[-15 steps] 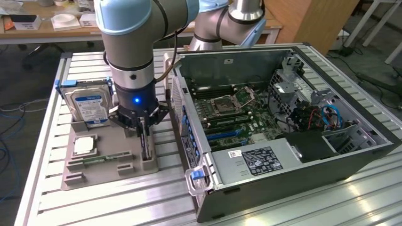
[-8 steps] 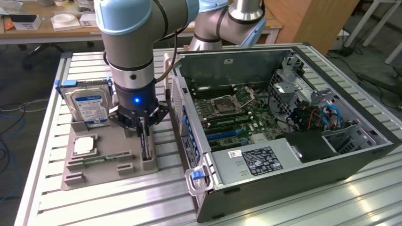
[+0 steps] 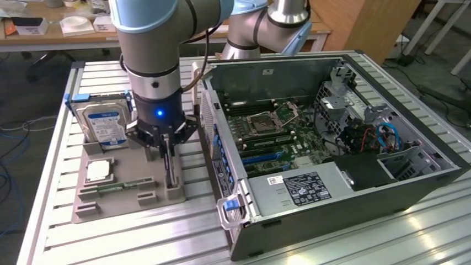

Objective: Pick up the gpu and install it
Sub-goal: 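Pick up the gpu and move the gpu toward the slot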

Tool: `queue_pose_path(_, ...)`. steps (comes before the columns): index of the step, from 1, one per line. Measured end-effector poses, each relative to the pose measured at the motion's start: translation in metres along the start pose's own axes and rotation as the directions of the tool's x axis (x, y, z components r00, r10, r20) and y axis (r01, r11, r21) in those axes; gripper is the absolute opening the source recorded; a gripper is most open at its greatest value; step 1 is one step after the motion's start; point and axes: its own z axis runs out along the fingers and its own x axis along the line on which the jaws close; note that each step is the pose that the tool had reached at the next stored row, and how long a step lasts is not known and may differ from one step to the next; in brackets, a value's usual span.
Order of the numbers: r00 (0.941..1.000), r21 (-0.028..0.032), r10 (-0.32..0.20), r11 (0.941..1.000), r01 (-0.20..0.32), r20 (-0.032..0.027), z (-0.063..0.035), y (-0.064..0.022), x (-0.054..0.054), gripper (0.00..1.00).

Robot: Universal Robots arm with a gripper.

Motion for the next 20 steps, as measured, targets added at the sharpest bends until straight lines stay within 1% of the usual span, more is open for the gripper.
queue_pose_path(3,1.0000,0.0000,0.000,1.0000,0.000,0.0000,-0.0106,0.0004,0.000,0.26)
queue_pose_path(11,1.0000,0.0001,0.000,1.0000,0.000,-0.0001,-0.0439,0.0015,0.000,0.26)
queue_pose_path(20,1.0000,0.0003,0.000,1.0000,0.000,0.0000,-0.0444,0.0015,-0.001,0.26)
